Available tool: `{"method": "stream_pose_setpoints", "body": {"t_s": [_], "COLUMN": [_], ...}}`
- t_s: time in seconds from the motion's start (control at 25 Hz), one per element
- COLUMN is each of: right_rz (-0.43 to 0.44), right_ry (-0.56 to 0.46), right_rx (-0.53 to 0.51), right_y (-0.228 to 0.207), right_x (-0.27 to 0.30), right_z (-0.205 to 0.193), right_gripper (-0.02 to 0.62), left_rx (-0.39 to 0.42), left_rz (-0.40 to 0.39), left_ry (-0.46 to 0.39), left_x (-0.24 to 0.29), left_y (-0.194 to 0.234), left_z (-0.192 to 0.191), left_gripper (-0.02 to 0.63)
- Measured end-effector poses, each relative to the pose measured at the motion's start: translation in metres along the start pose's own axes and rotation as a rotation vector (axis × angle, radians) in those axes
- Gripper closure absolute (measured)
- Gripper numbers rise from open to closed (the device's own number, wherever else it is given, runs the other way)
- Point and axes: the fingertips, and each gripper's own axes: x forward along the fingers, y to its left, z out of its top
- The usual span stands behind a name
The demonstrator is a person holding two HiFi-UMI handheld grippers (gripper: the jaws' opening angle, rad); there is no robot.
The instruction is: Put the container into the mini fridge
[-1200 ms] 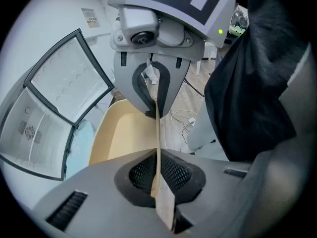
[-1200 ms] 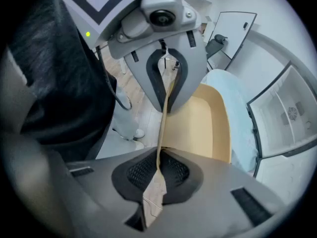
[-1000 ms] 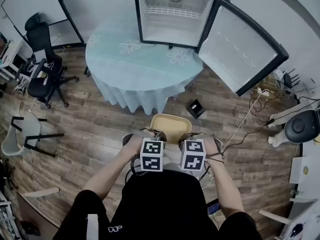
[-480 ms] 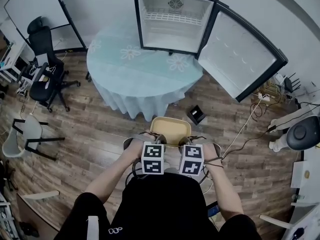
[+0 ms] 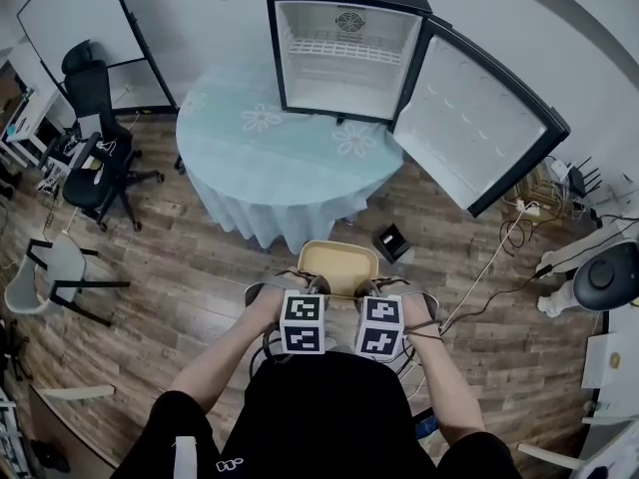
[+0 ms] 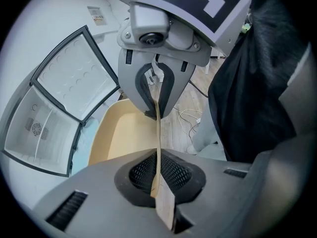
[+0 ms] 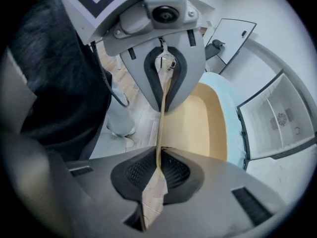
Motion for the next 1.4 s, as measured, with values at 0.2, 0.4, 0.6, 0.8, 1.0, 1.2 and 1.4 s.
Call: {"method": "stream_pose_setpoints", "body": {"t_s": [0.2, 0.4, 0.6, 0.8, 1.0, 1.2, 1.4], "right_rz": [0.003, -0.008, -0.015, -0.018, 0.001, 0.023, 0.038], "right_ry": [-0.007, -0.016, -0.019, -0.027, -0.035, -0.031, -0.03], "right_rx": [-0.003, -0.006, -0.008, -0.027, -0.047, -0.036, -0.003], "right_y": [-0.003, -0.014, -0.03, -0.063, -0.103, -0.15, -0.2], "right_x": [-0.001, -0.002, 0.0, 0.008, 0.029, 0.052, 0.068], "right_z": [-0.002, -0.001, 0.002, 0.009, 0.024, 0.027, 0.022], "right_gripper": [0.566, 0.566, 0.566, 0.565, 0.565, 0.565, 0.561], "left_rx": [-0.003, -0.001, -0.004, -0.029, -0.059, -0.073, -0.073], "left_rz": [0.006, 0.016, 0.018, 0.037, 0.039, 0.031, 0.012], "left_ry": [0.005, 0.007, 0.006, 0.007, 0.012, 0.009, 0.006], "left_x": [0.0, -0.002, 0.0, 0.003, 0.013, 0.033, 0.047], "left_y": [0.004, 0.015, 0.03, 0.059, 0.095, 0.14, 0.188], "left_z": [0.002, 0.0, -0.005, -0.019, -0.048, -0.068, -0.079], "left_gripper": [0.581, 0.581, 0.581, 0.581, 0.581, 0.581, 0.581]}}
